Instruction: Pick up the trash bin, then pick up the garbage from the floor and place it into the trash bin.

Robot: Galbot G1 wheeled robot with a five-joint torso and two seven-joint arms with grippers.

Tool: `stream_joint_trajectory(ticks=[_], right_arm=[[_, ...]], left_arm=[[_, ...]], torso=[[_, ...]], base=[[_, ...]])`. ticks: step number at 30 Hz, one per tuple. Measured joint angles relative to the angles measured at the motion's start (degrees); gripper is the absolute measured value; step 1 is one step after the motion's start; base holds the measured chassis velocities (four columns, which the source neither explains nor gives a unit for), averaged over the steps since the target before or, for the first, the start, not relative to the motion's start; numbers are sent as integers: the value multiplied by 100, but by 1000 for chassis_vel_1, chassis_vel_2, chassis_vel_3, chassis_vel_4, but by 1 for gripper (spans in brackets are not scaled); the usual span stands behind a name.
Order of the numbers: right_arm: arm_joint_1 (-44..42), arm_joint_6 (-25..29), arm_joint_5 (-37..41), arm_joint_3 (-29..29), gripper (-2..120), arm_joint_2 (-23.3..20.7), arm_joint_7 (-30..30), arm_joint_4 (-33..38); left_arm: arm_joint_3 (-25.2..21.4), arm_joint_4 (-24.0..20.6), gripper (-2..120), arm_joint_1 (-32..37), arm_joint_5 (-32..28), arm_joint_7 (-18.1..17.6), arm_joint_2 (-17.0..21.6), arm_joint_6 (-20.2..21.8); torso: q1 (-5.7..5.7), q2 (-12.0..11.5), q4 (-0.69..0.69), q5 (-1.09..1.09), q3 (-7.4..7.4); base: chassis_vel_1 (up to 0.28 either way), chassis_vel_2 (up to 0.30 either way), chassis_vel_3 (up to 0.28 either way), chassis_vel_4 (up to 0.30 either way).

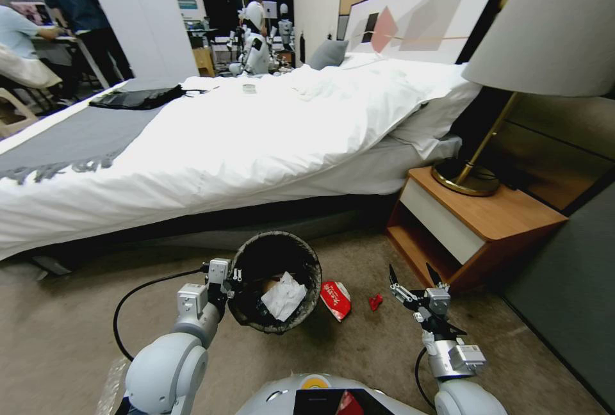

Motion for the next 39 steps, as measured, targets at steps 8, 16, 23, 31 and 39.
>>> stream_joint_trajectory(ticks=[8, 16, 23, 31, 39], right_arm=[[180, -150, 124, 42, 100, -26, 15, -205], [246, -280, 281, 61, 100, -77, 37, -375], [334, -459, 397, 107, 100, -153, 54, -552], [666, -865, 520, 174, 100, -304, -88, -1104], [1287, -1665, 1360, -103, 100, -701, -362, -1870]], left_arm=[[-46, -42, 1, 31, -24, -3, 15, 0], [-53, -56, 1, 37, -30, -5, 7, 8], [-47, -64, 1, 46, -30, -7, -5, 10], [-41, -100, 1, 65, -29, -9, -12, 11], [-24, -152, 1, 52, -29, -14, 10, 24]], torso=[[0, 0, 1, 0, 0], [0, 0, 1, 1, 0], [0, 0, 1, -1, 0], [0, 0, 2, 1, 0], [0, 0, 1, 0, 0]], base=[[0, 0, 0, 0], [0, 0, 0, 0], [0, 0, 0, 0], [0, 0, 0, 0], [0, 0, 0, 0]])
